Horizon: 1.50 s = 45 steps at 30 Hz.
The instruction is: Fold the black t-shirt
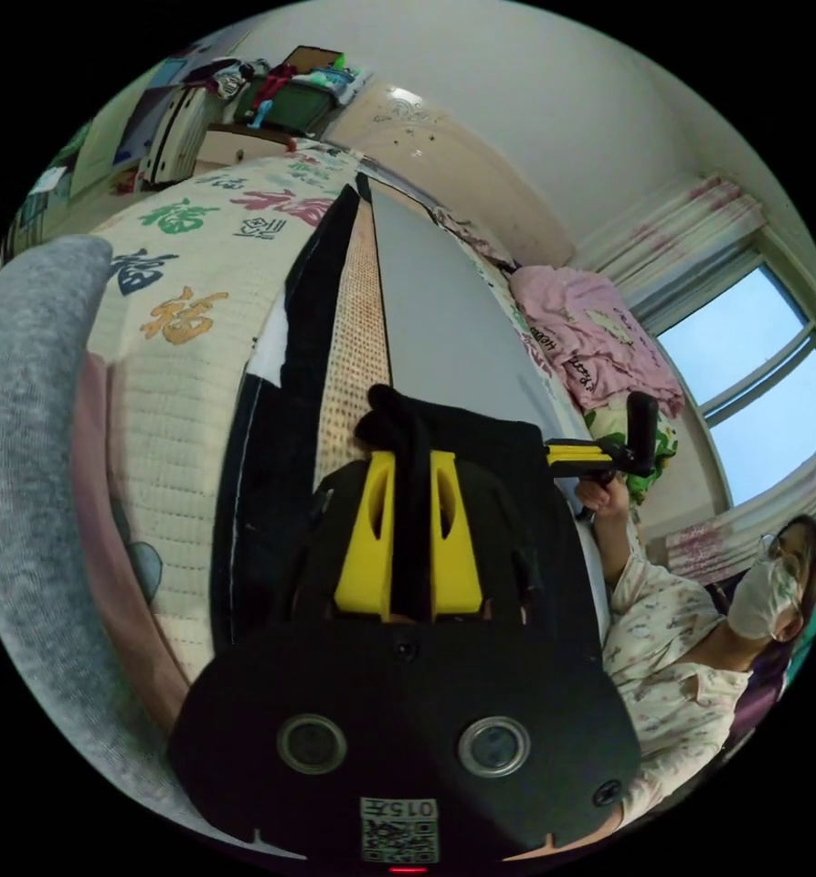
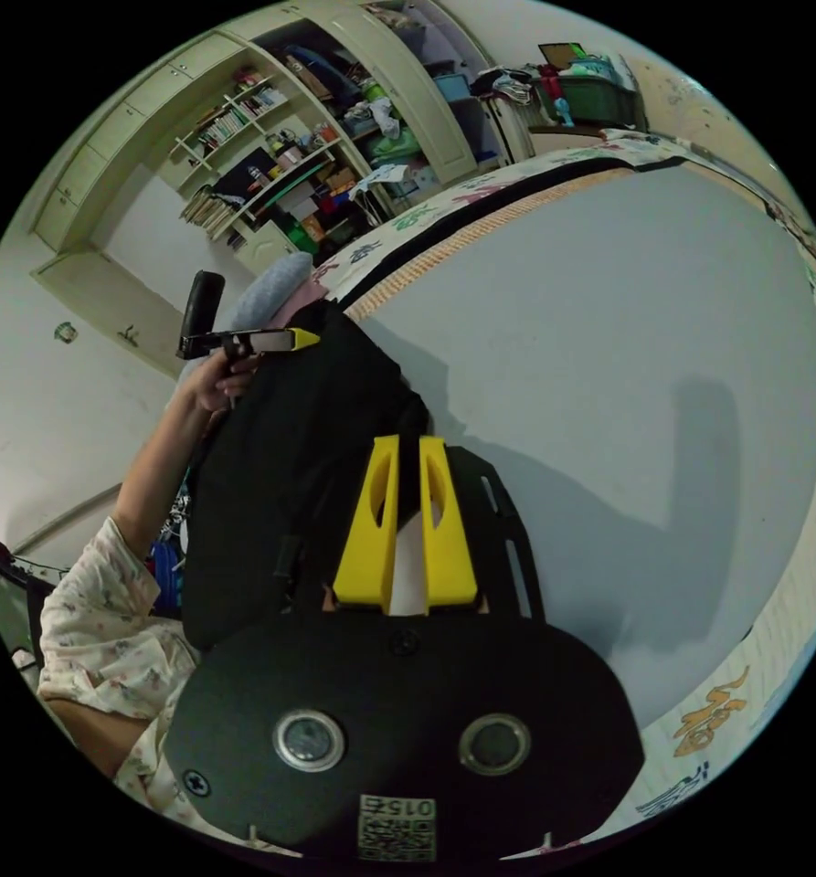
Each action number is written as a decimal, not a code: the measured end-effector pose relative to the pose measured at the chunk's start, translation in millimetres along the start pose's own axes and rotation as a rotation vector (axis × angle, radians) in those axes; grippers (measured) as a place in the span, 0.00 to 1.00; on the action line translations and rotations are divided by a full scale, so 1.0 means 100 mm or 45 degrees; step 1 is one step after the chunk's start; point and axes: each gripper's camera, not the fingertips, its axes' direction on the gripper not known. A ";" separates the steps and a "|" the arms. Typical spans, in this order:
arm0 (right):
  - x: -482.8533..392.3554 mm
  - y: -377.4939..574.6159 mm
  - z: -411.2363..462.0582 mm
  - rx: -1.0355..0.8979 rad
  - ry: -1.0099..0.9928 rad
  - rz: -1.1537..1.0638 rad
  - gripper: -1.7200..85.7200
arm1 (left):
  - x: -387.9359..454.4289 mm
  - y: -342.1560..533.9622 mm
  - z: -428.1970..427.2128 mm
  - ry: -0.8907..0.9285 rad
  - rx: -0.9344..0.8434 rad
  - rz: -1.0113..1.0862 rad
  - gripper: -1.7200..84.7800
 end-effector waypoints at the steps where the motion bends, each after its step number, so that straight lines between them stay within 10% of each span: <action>1: 0.10 0.07 0.04 0.003 -0.034 0.015 0.07 | 0.01 0.06 -0.02 -0.012 0.014 0.010 0.08; 30: -2.01 2.67 0.18 0.370 -0.546 -1.194 0.07 | 2.33 7.26 -1.03 -0.744 1.324 0.461 0.05; 45: -3.98 2.10 0.74 0.508 -0.592 -1.287 0.06 | 2.34 7.88 -1.86 -1.019 1.419 0.461 0.05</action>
